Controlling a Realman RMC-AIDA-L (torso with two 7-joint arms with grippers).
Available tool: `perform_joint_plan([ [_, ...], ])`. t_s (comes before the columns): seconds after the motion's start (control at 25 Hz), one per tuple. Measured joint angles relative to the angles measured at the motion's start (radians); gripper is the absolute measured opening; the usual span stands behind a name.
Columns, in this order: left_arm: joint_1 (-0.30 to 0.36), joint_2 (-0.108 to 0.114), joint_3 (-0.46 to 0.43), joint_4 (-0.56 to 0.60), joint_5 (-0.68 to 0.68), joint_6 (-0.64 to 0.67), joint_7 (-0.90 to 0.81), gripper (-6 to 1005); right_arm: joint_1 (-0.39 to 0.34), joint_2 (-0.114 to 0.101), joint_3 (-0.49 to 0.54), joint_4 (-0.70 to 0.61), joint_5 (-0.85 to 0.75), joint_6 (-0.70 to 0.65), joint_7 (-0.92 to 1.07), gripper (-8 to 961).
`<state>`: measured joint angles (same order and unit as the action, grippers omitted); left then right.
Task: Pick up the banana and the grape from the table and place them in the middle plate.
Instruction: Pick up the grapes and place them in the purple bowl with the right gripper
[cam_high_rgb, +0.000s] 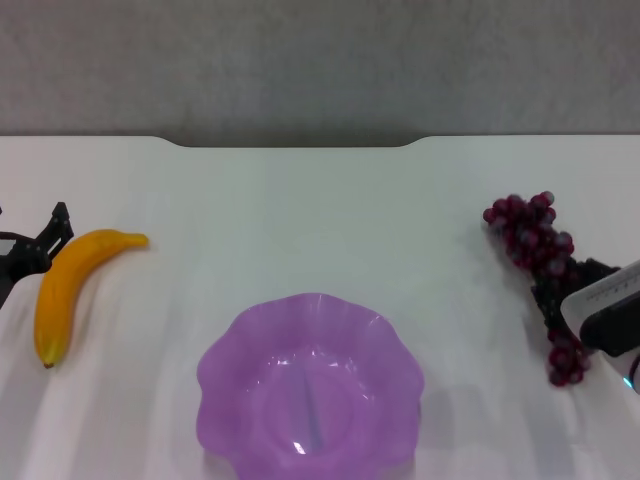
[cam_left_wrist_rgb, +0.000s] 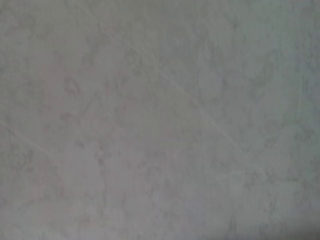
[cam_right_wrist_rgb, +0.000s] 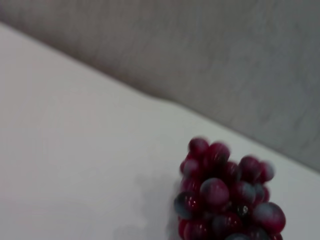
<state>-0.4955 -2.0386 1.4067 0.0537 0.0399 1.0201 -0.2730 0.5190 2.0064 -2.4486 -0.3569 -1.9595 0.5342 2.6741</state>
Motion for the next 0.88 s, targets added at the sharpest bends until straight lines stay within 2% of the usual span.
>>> perform_joint_plan([
  [0.24, 0.001, 0.000, 0.000, 0.000, 0.000, -0.001, 0.001, 898, 0.004, -0.002, 0.005, -0.024, 0.001, 0.089, 0.001, 403],
  [0.6, 0.004, 0.001, -0.002, -0.001, 0.000, -0.003, 0.002, 897, -0.004, 0.000, 0.000, -0.078, -0.008, 0.299, -0.002, 392],
  [0.88, 0.007, 0.003, -0.003, -0.002, 0.000, -0.017, 0.003, 897, -0.027, 0.001, -0.014, -0.131, -0.097, 0.438, -0.007, 375],
])
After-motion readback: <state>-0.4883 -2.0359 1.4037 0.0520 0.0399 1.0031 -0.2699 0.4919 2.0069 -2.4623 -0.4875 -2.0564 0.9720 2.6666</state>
